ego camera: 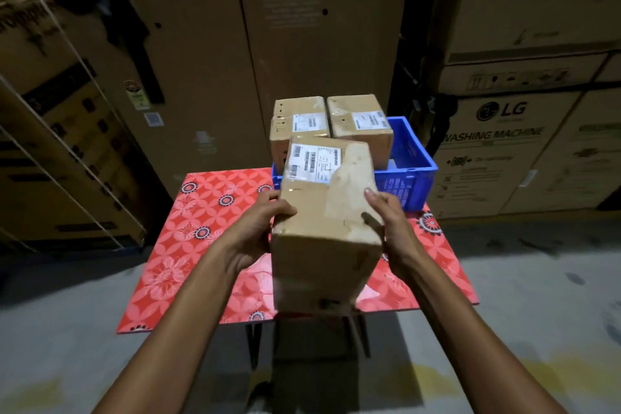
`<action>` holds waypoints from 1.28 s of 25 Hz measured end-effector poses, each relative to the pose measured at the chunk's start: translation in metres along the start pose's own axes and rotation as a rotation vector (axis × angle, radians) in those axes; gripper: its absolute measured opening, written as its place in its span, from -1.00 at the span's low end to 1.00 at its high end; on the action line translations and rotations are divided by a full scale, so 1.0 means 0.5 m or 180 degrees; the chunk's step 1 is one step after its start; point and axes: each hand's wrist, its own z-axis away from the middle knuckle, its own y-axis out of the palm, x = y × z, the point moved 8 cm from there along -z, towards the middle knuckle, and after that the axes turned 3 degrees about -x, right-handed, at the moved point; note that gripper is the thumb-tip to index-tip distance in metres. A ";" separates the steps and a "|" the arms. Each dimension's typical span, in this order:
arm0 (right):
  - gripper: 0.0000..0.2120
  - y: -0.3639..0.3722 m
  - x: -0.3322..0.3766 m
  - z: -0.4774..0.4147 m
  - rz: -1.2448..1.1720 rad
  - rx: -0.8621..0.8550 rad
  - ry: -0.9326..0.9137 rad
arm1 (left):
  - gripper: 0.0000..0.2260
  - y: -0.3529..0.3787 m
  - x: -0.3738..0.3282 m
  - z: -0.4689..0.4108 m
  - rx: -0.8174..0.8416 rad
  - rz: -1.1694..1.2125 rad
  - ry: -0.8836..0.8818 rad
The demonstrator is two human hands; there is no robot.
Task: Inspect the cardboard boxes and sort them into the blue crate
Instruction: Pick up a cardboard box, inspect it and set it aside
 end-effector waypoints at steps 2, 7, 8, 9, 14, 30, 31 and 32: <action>-0.74 0.089 -0.017 -0.017 0.0060 0.0237 0.0051 | -0.49 -0.061 -0.014 -0.009 -0.0163 0.0109 0.0193; -0.68 0.326 -0.063 -0.093 0.0985 0.0375 -0.0163 | -0.55 -0.245 -0.021 -0.063 -0.0417 0.0079 0.0439; -0.50 0.372 -0.078 -0.114 0.1233 0.0362 -0.0076 | -0.54 -0.292 -0.013 -0.081 -0.0457 0.0107 0.0387; -0.35 0.412 -0.089 -0.126 0.1466 0.0326 0.0049 | -0.51 -0.334 -0.002 -0.098 -0.0499 0.0119 0.0321; -0.28 0.578 -0.111 -0.204 0.2159 0.0254 0.0069 | -0.48 -0.505 -0.021 -0.163 -0.0867 0.0003 0.0224; -0.42 0.822 -0.062 -0.533 0.2535 -0.0475 0.0012 | -0.50 -0.770 -0.163 -0.531 -0.1475 -0.0348 0.0335; -0.42 0.818 -0.063 -0.550 0.2560 -0.0509 0.0053 | -0.49 -0.765 -0.168 -0.549 -0.1505 -0.0441 0.0342; -0.41 0.811 -0.062 -0.563 0.2581 -0.0540 0.0108 | -0.49 -0.752 -0.179 -0.560 -0.1512 -0.0568 0.0338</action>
